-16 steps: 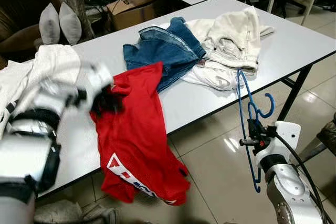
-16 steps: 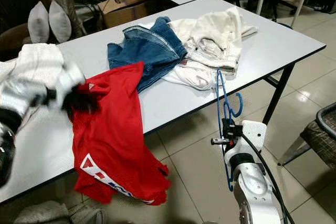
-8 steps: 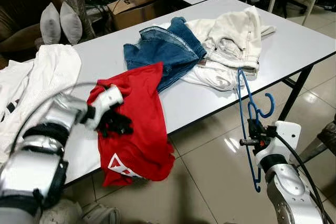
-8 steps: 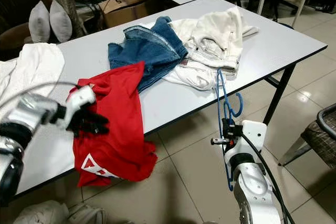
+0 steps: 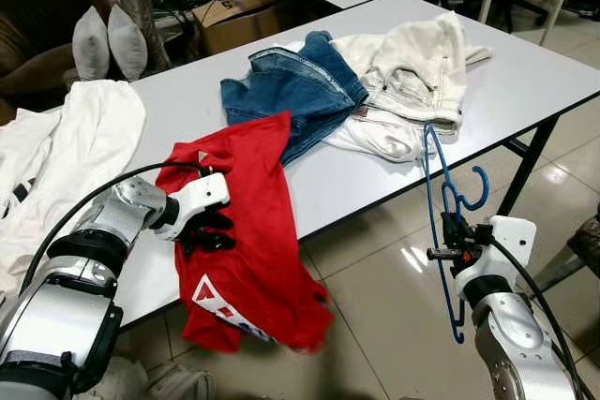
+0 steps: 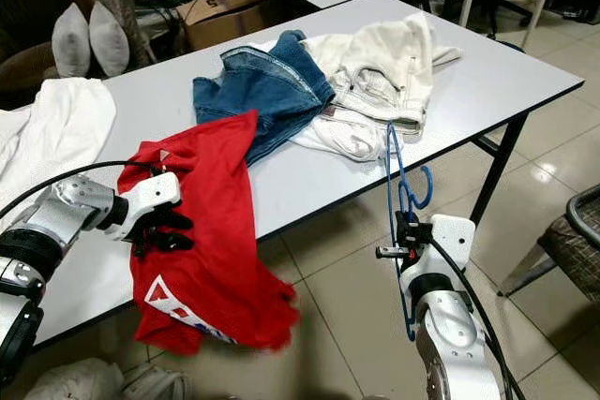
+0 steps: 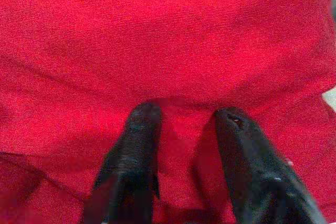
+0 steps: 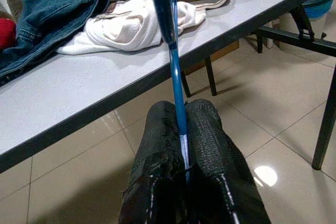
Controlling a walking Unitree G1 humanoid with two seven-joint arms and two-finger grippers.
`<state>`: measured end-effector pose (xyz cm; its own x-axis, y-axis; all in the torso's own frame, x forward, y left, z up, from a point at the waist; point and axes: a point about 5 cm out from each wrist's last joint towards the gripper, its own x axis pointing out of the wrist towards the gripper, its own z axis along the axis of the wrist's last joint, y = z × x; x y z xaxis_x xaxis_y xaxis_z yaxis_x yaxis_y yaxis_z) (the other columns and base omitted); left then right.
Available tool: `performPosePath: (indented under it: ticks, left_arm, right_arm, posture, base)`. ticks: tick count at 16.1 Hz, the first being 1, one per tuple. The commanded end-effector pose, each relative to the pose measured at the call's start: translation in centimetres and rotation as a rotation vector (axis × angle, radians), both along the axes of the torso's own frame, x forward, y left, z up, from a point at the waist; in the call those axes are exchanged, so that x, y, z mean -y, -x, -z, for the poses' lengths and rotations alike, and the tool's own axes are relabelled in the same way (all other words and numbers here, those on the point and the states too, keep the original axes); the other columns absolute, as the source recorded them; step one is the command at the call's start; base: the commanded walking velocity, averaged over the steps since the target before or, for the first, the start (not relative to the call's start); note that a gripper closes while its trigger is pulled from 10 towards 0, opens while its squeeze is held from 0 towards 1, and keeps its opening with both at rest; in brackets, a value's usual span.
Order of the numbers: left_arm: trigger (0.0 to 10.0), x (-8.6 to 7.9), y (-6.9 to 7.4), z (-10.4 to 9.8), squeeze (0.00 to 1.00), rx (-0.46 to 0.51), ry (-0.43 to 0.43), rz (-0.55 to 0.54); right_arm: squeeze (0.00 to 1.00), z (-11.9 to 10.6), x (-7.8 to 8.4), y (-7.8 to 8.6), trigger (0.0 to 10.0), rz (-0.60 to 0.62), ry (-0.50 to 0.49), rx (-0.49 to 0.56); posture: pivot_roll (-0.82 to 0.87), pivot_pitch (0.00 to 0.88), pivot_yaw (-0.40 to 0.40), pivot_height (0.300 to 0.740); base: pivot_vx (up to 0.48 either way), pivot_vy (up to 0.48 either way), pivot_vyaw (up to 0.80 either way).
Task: Hang hanger
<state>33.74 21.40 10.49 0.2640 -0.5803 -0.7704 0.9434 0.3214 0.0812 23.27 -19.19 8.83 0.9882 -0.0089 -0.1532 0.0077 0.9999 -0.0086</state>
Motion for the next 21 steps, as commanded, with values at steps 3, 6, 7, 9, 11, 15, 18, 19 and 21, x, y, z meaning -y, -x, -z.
performPosePath:
  ticks: [3,6,7,9,11,15,18,19,21]
  left_arm:
    - [0.0,-0.6,0.4,0.4,0.00,-0.035,-0.022,-0.004]
    - [0.0,-0.4,0.6,0.6,0.00,-0.045,-0.016,0.002]
    - [0.0,-0.3,0.7,0.7,0.00,-0.050,-0.014,0.003]
    - [0.0,-0.2,0.9,0.9,0.00,-0.064,-0.002,0.002]
    - [0.0,-0.1,0.9,1.0,0.00,-0.075,0.000,0.004]
    - [0.0,0.2,0.9,0.9,0.00,-0.084,0.013,0.009]
    - [0.0,0.9,-0.2,0.3,0.00,0.014,0.043,-0.058]
    - [0.0,1.1,-0.5,0.1,0.00,0.043,0.050,-0.082]
    - [0.0,1.4,-1.8,-1.0,0.00,0.145,0.034,-0.141]
  right_arm:
    - [0.00,0.1,-0.3,0.0,10.0,-0.001,-0.007,-0.002]
    - [0.00,0.3,-0.5,0.2,10.0,-0.002,-0.011,-0.008]
    - [0.00,0.3,-0.5,0.3,10.0,-0.002,-0.012,-0.010]
    - [0.00,0.3,-0.5,0.4,10.0,-0.006,-0.010,-0.013]
    - [0.00,0.3,-0.4,0.5,10.0,-0.005,-0.007,-0.014]
    - [0.00,0.2,-0.2,0.5,10.0,0.001,-0.002,-0.013]
    - [0.00,0.1,0.1,0.6,10.0,0.025,0.000,-0.009]
    - [0.00,0.1,0.2,0.6,10.0,0.031,-0.001,-0.007]
    - [0.00,0.0,0.3,0.7,10.0,0.049,-0.002,-0.001]
  posture:
    - [-0.19,0.014,0.201,0.740]
    - [-0.19,0.019,0.199,0.740]
    - [-0.19,0.020,0.198,0.740]
    - [-0.19,0.019,0.196,0.740]
    - [-0.20,0.019,0.196,0.740]
    - [-0.20,0.024,0.200,0.740]
    - [-0.21,0.030,0.212,0.740]
    - [-0.21,0.030,0.212,0.740]
    - [-0.21,0.029,0.221,0.740]
  base:
    - [0.000,0.000,0.00]
    - [0.000,0.000,0.00]
    - [0.000,0.000,0.00]
    - [0.000,0.000,0.00]
    - [0.000,0.000,0.00]
    - [0.000,0.000,0.00]
    - [0.000,0.000,0.00]
    - [0.000,0.000,0.00]
    - [0.000,0.000,0.00]
